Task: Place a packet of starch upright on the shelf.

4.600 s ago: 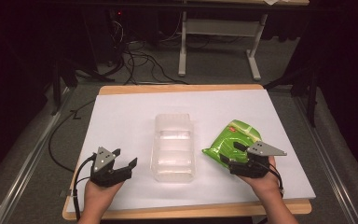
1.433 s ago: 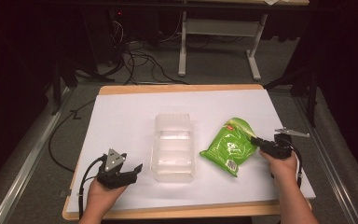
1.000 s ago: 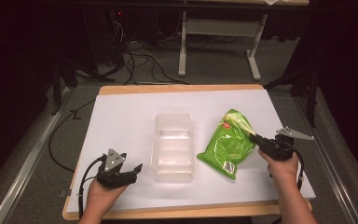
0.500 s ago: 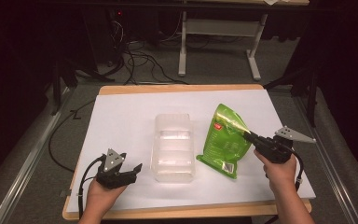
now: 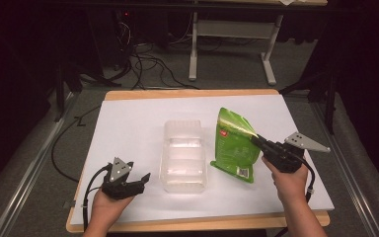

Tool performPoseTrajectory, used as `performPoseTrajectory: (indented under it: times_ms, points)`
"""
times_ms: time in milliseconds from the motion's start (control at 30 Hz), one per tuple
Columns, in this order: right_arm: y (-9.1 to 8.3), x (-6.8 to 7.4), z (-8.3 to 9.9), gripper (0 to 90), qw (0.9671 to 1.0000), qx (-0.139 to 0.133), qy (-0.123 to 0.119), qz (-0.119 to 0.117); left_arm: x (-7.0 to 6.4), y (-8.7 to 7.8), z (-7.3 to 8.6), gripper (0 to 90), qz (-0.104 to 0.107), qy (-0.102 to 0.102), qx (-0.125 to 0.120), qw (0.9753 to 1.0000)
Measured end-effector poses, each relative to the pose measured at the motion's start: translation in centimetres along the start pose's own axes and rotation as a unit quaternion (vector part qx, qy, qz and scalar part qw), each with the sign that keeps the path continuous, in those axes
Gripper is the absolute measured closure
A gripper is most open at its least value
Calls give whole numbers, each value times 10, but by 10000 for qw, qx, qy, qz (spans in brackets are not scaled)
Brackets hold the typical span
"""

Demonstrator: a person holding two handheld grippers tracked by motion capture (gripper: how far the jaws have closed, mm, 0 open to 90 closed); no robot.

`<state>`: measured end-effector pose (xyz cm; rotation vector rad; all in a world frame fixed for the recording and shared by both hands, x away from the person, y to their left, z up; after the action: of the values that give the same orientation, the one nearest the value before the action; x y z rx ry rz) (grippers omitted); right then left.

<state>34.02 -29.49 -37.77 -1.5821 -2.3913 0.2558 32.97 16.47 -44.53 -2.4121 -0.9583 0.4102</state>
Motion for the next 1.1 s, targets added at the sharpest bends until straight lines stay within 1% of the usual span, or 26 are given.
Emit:
performPoseTrajectory:
  times_ms: [100,133,200,267,300,333,400,467,567,800,867,967,1100]
  points:
    - [1,0,-6,874,9998,-159,60,44,0,0,0,287,-9,3,5,10000]
    - [2,0,-8,875,9997,-210,44,97,0,0,0,287,-9,9,7,10000]
    - [3,1,-8,875,9997,-220,38,129,0,1,0,287,-5,19,6,10000]
    - [4,0,-7,875,9992,-277,95,286,0,1,0,287,-8,21,7,10000]
    - [4,0,-7,875,9992,-277,95,286,0,1,0,287,-6,22,6,10000]
    - [3,0,-5,873,9991,-222,-8,348,0,0,0,287,-10,21,15,10000]
    - [3,0,-4,873,9992,-198,0,339,0,0,0,287,-13,21,15,10000]
    - [0,0,1,868,9990,-175,-17,399,0,1,0,287,-7,11,1,10000]
    - [-2,1,3,864,9989,-166,-18,435,-1,0,0,287,-6,39,25,10000]
    - [-5,4,6,841,9990,-160,-131,384,0,-1,0,287,-18,35,18,10000]
    - [-6,4,8,818,9990,-161,-121,409,0,0,0,287,-21,40,23,10000]
    - [-7,4,9,810,9990,-150,-88,419,-1,0,0,287,-15,45,30,10000]
    - [-7,5,12,774,9990,-85,-117,421,-1,1,1,287,-19,59,59,10000]
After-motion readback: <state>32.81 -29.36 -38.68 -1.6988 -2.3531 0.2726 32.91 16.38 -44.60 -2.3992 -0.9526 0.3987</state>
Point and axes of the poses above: each handheld gripper's, and its own axes: y roughly forward along the jaws, z roughly out of its underside, x roughly to its left, the point moved 1 cm from there along y, roughly forward along the jaws, and after that the axes turned 10 degrees about z, right-handed, at the moved point
